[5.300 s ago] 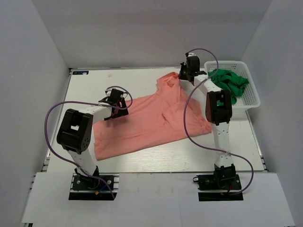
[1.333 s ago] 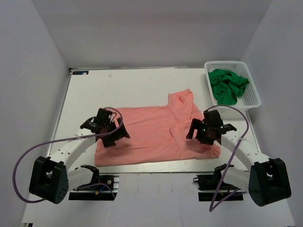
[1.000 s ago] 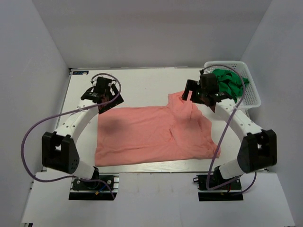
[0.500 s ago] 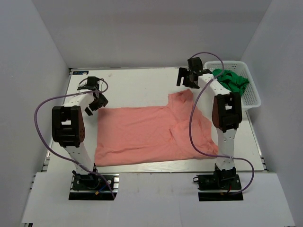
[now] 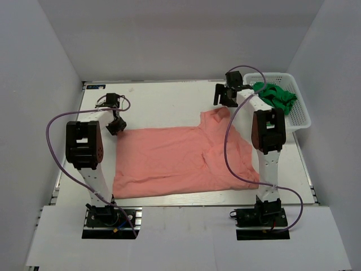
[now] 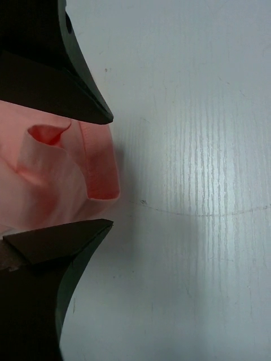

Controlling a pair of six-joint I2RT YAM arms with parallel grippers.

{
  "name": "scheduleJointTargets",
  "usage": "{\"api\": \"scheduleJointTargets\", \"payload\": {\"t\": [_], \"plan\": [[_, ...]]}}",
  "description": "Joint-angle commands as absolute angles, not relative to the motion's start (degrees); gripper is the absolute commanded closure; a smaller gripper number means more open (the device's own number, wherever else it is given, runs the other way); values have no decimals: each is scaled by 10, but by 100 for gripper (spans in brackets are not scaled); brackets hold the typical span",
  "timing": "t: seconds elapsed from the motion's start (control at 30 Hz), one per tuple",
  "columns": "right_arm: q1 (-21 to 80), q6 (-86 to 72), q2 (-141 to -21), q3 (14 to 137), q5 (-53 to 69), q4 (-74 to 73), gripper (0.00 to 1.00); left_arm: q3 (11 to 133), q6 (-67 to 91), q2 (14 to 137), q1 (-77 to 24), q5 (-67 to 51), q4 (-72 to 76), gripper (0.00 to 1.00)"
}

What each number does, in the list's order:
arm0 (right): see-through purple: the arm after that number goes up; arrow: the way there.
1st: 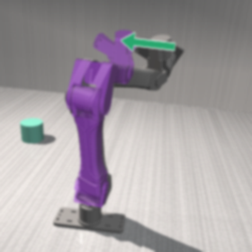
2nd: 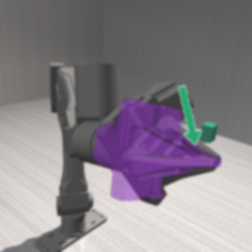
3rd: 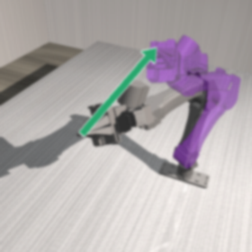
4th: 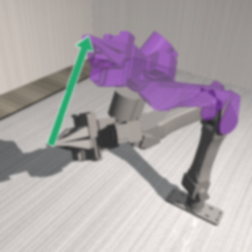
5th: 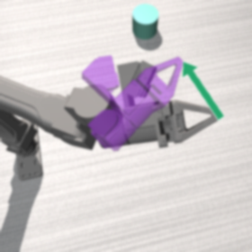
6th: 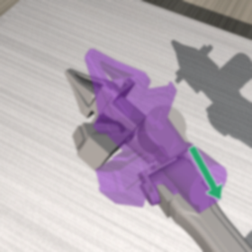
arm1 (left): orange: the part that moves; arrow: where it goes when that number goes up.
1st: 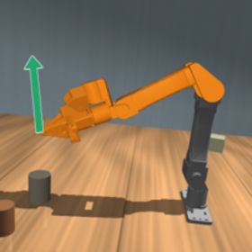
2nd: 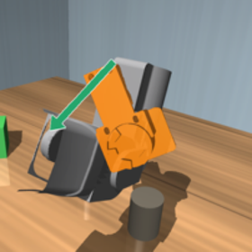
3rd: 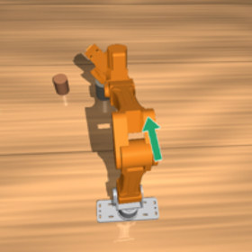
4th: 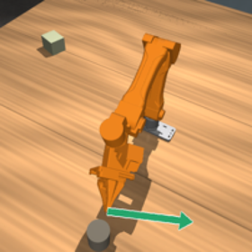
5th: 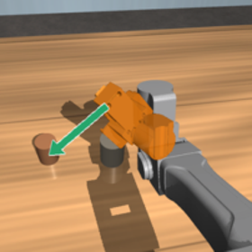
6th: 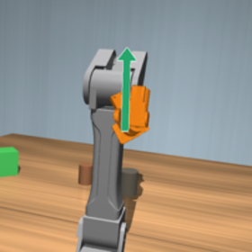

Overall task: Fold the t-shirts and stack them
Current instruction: Grap the side of the flattened tshirt furthest away from the robot with both arms

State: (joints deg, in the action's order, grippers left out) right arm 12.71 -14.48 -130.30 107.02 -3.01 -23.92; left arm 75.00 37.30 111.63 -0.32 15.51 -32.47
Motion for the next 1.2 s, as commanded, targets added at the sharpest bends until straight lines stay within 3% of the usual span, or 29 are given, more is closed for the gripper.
{"api": "scheduleJointTargets", "payload": {"t": [0.0, 0.07, 0.1, 0.17, 0.23, 0.3, 0.33, 0.5, 0.6, 0.73, 1.03, 1.17], "plan": [[122, -138, -1316, 1074, -28, -205, 29, 729, 366, 1114, -1, 125, -309, 55], [120, -139, -1320, 1074, -26, -204, 43, 729, 366, 1114, -1, 125, -309, 68], [120, -138, -1320, 1073, -20, -204, 57, 729, 366, 1114, -1, 120, -309, 75], [119, -141, -1318, 1070, -22, -201, 67, 735, 359, 1120, -1, 114, -309, 93], [118, -142, -1317, 1067, -29, -204, 73, 741, 359, 1126, -1, 109, -309, 100], [119, -143, -1312, 1063, -52, -208, 67, 746, 353, 1126, -1, 109, -315, 100], [118, -146, -1312, 1059, -61, -212, 54, 746, 353, 1126, -1, 104, -309, 100], [119, -130, -1306, 1044, -88, -208, 52, 727, 348, 1107, -1, 104, -290, 100], [118, -126, -1308, 1039, -76, -203, 64, 720, 342, 1095, -1, 98, -283, 100], [118, -129, -1300, 1034, -63, -182, 100, 715, 337, 1090, -1, 98, -271, 100], [118, -102, -1205, 996, -18, -146, 100, 681, 323, 994, -1, 99, -247, 100], [117, -91, -1086, 858, 23, -90, 100, 642, 317, 928, -1, 94, -236, 100]]}}
